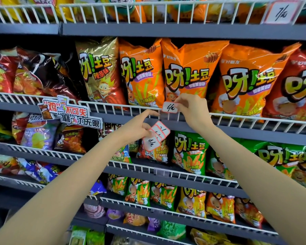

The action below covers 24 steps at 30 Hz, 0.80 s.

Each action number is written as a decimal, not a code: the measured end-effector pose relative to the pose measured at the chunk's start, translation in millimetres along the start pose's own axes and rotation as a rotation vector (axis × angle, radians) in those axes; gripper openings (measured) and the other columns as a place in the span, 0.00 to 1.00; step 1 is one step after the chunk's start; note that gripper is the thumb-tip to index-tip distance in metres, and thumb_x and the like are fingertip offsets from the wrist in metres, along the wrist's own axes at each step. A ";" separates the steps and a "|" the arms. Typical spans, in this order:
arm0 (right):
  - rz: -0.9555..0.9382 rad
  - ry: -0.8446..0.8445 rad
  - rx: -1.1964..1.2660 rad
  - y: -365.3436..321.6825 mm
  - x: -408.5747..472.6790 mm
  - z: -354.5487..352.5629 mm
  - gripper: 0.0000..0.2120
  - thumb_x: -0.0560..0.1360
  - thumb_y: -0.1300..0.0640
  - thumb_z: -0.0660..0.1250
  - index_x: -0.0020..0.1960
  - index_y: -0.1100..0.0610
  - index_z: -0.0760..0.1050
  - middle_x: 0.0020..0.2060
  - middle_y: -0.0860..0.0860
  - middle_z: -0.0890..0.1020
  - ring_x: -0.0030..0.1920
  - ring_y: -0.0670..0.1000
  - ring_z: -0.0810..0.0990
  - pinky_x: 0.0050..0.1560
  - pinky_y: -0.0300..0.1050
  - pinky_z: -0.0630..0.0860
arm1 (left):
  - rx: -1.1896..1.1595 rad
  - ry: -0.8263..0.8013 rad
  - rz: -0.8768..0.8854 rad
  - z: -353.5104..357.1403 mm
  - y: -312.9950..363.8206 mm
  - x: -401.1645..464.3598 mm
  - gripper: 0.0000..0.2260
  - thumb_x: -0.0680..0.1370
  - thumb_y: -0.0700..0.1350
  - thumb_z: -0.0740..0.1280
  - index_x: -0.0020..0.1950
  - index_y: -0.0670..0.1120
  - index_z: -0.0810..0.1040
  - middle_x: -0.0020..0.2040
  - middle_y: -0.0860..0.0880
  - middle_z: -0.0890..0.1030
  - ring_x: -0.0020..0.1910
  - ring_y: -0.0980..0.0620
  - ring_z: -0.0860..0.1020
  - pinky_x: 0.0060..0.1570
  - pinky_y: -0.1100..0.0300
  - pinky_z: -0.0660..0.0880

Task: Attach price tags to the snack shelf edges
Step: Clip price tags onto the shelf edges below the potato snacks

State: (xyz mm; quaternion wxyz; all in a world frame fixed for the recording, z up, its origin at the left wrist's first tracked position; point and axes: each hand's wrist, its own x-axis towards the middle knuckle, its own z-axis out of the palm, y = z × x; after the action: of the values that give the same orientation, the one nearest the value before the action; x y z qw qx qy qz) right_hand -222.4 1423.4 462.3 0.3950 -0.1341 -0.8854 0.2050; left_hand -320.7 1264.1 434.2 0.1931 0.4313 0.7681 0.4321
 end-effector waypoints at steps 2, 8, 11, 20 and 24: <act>-0.007 0.008 -0.008 -1.1 2.0 0.3 0.07 0.76 0.61 0.65 0.51 0.61 0.80 0.49 0.56 0.83 0.51 0.53 0.80 0.42 0.35 0.71 | 0.029 -0.007 0.003 -0.8 1.5 -2.8 0.26 0.75 0.32 0.64 0.68 0.54 0.64 0.41 0.43 0.81 0.43 0.51 0.79 0.52 0.55 0.72; -0.080 0.048 -0.107 -3.0 2.0 -0.3 0.08 0.75 0.61 0.66 0.52 0.61 0.81 0.50 0.57 0.81 0.48 0.53 0.78 0.45 0.36 0.67 | 0.017 -0.012 -0.002 -0.3 4.0 -5.4 0.25 0.76 0.33 0.64 0.67 0.55 0.64 0.40 0.46 0.81 0.42 0.53 0.78 0.46 0.60 0.71; -0.112 0.047 -0.138 -3.5 0.4 -0.6 0.08 0.76 0.62 0.65 0.53 0.60 0.81 0.49 0.57 0.81 0.48 0.54 0.79 0.45 0.37 0.67 | 0.009 -0.006 -0.006 -0.1 3.7 -4.7 0.25 0.76 0.33 0.64 0.67 0.55 0.65 0.38 0.47 0.80 0.40 0.54 0.77 0.45 0.60 0.71; -0.226 0.025 -0.360 4.2 -4.0 7.9 0.09 0.76 0.64 0.64 0.54 0.60 0.79 0.45 0.58 0.81 0.44 0.58 0.79 0.41 0.46 0.73 | 0.008 -0.002 -0.006 0.1 6.8 -5.2 0.25 0.76 0.33 0.65 0.67 0.54 0.65 0.41 0.45 0.81 0.43 0.53 0.78 0.47 0.63 0.72; -0.285 0.030 -0.495 6.6 -5.5 11.7 0.06 0.74 0.66 0.66 0.50 0.62 0.78 0.39 0.58 0.79 0.40 0.58 0.78 0.33 0.44 0.69 | 0.007 0.001 -0.005 0.2 8.1 -5.7 0.25 0.76 0.33 0.65 0.68 0.53 0.65 0.40 0.46 0.81 0.41 0.56 0.78 0.43 0.66 0.72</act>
State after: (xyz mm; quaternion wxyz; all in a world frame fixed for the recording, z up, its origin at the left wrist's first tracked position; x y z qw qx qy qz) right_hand -227.2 1424.0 448.6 0.3882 -0.1035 -0.9125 -0.0772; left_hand -313.4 1261.5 440.3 0.1924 0.4300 0.7706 0.4292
